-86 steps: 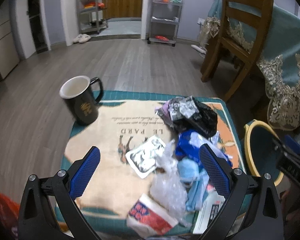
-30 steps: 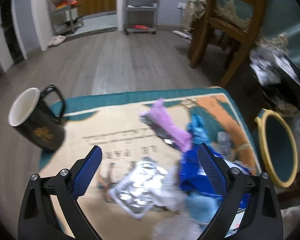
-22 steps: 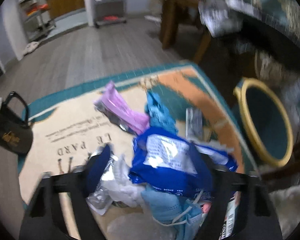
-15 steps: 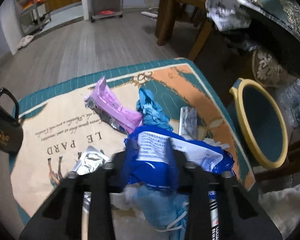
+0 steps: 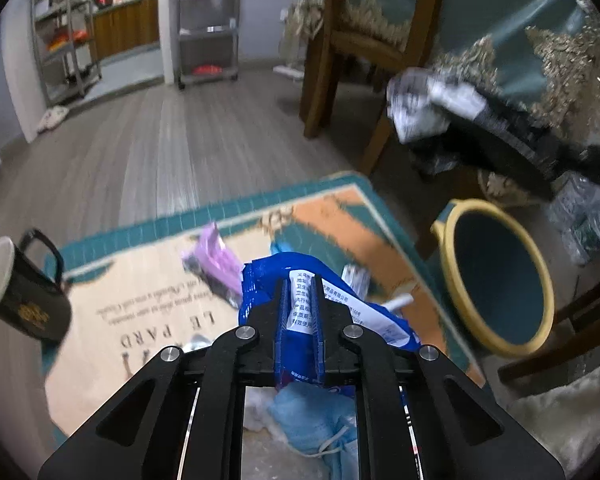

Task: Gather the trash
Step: 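Drop the black bag into the bin with the right tool while the left tool grasps the blue wipes packet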

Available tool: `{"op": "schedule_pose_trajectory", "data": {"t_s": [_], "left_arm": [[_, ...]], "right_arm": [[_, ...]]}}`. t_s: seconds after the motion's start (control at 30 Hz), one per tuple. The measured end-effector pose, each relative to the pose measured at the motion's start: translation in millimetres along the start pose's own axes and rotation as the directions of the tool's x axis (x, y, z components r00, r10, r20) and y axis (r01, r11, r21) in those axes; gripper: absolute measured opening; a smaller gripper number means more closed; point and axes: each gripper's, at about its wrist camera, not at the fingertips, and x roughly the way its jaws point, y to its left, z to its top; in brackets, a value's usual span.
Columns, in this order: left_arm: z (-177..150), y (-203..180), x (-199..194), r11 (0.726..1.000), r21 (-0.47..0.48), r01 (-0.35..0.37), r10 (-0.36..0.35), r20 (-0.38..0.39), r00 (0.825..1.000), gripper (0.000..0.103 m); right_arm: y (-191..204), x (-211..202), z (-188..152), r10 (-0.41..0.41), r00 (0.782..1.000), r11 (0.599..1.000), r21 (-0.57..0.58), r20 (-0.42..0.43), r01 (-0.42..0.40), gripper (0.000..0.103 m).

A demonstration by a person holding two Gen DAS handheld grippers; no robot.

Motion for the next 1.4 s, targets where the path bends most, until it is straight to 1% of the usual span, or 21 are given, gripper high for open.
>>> {"op": "schedule_pose_trajectory", "data": {"t_s": [0.1,0.13,0.27,0.33,0.43,0.57,0.63,0.73,0.77,0.87,0.97,1.1,1.13,1.17,1.2,1.23,1.27,1.3,1.33,1.37,1.4], "left_arm": [[10,-10,-12,0.998,0.047,-0.028,0.026,0.048,0.999,0.012],[13,-13,-15,0.998,0.054,-0.027,0.024,0.058,0.998,0.012],[26,-32,-25,0.998,0.059,0.014,-0.019,0.097,0.995,0.012],[33,-45,-29,0.996,0.087,0.024,-0.034,0.113,0.993,0.012],[42,-65,-36,0.991,0.125,0.041,-0.059,0.143,0.988,0.012],[54,-93,-39,0.985,0.152,0.085,-0.112,0.173,0.979,0.011],[57,-108,-37,0.980,0.173,0.098,-0.129,0.178,0.976,0.011],[58,-133,-25,0.971,0.209,0.114,-0.150,0.164,0.975,0.011],[58,-141,-20,0.969,0.217,0.120,-0.155,0.155,0.976,0.011],[54,-157,-6,0.964,0.228,0.138,-0.169,0.125,0.978,0.011],[51,-171,6,0.961,0.235,0.142,-0.172,0.109,0.979,0.011],[45,-176,16,0.960,0.233,0.153,-0.182,0.106,0.978,0.012],[44,-176,17,0.961,0.229,0.153,-0.181,0.106,0.978,0.014],[43,-174,17,0.962,0.225,0.156,-0.184,0.108,0.977,0.019],[43,-174,18,0.962,0.222,0.161,-0.189,0.108,0.976,0.022],[43,-173,19,0.962,0.221,0.160,-0.187,0.106,0.977,0.029],[43,-172,18,0.962,0.221,0.158,-0.185,0.107,0.977,0.036],[43,-171,17,0.962,0.223,0.154,-0.183,0.112,0.977,0.040],[43,-171,16,0.963,0.224,0.152,-0.180,0.115,0.977,0.046],[43,-170,15,0.963,0.222,0.151,-0.180,0.116,0.977,0.051],[43,-168,13,0.963,0.219,0.154,-0.183,0.118,0.976,0.053]], "right_arm": [[-9,-5,0,-0.033,0.999,0.999,0.022,0.001,0.033,0.006],[-14,-8,-1,-0.047,0.999,0.998,0.032,0.002,0.047,0.006],[-31,-15,-5,-0.107,0.994,0.993,0.053,-0.012,0.107,0.006],[-39,-19,-7,-0.133,0.991,0.990,0.053,-0.019,0.134,0.006],[-49,-30,-14,-0.189,0.982,0.981,0.042,-0.015,0.190,0.006],[-68,-51,-26,-0.257,0.966,0.964,0.067,0.003,0.256,0.006],[-78,-59,-33,-0.280,0.960,0.956,0.089,0.001,0.279,0.006],[-95,-67,-46,-0.332,0.943,0.937,0.107,-0.027,0.333,0.006],[-101,-66,-50,-0.354,0.934,0.929,0.102,-0.048,0.357,0.006],[-114,-61,-60,-0.385,0.917,0.914,0.095,-0.105,0.395,0.006],[-126,-52,-68,-0.385,0.909,0.910,0.097,-0.158,0.403,0.006],[-137,-39,-78,-0.381,0.901,0.908,0.100,-0.208,0.408,0.007],[-140,-38,-79,-0.383,0.899,0.906,0.102,-0.213,0.410,0.008],[-140,-37,-80,-0.384,0.898,0.905,0.103,-0.214,0.412,0.008],[-140,-36,-80,-0.384,0.898,0.905,0.104,-0.213,0.412,0.009],[-140,-36,-79,-0.388,0.897,0.904,0.102,-0.213,0.415,0.010],[-140,-35,-79,-0.391,0.895,0.903,0.100,-0.214,0.418,0.012],[-139,-35,-79,-0.391,0.895,0.903,0.100,-0.214,0.419,0.015],[-139,-35,-78,-0.391,0.895,0.903,0.102,-0.213,0.418,0.017],[-138,-36,-77,-0.390,0.897,0.903,0.104,-0.210,0.417,0.022],[-139,-36,-75,-0.389,0.898,0.904,0.105,-0.205,0.415,0.027]]}}
